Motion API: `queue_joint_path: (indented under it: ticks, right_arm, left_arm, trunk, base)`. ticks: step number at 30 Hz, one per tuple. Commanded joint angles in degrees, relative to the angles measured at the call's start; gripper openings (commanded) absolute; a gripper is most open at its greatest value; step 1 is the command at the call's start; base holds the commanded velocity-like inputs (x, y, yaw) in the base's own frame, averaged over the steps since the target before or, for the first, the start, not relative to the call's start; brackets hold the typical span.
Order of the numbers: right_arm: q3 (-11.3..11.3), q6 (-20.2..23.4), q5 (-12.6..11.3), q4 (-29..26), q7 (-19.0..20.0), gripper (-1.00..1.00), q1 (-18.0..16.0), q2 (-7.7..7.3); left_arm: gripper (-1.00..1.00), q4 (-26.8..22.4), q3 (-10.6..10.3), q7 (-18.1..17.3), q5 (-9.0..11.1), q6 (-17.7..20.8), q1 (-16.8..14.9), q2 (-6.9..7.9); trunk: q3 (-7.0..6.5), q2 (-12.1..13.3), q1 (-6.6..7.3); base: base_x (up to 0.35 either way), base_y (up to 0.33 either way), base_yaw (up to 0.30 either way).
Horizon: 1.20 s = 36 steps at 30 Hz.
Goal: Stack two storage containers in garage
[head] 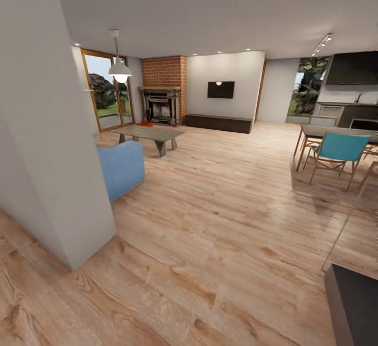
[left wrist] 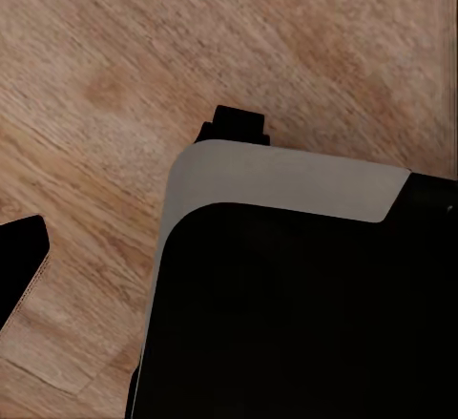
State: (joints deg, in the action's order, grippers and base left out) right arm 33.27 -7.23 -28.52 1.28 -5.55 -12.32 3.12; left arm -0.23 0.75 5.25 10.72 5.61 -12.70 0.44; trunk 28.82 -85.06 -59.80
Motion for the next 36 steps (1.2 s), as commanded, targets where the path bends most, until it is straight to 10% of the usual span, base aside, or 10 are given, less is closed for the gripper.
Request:
queue_joint_path:
  ticks: [1,36]
  right_arm:
    - [0.5,-0.2,-0.5,0.1,-0.1,1.0,-0.1,0.05]
    - [0.5,-0.2,-0.7,0.2,0.0,1.0,-0.1,-0.02]
  left_arm:
    - [1.0,0.0,0.0,0.1,0.4,0.2,0.0,0.0]
    - [1.0,0.0,0.0,0.1,0.4,0.2,0.0,0.0]
  trunk:
    - [0.06,0.0,-0.03]
    - [0.06,0.0,-0.03]
  base:
    - [0.322,0.0,-0.154]
    - [0.322,0.0,-0.013]
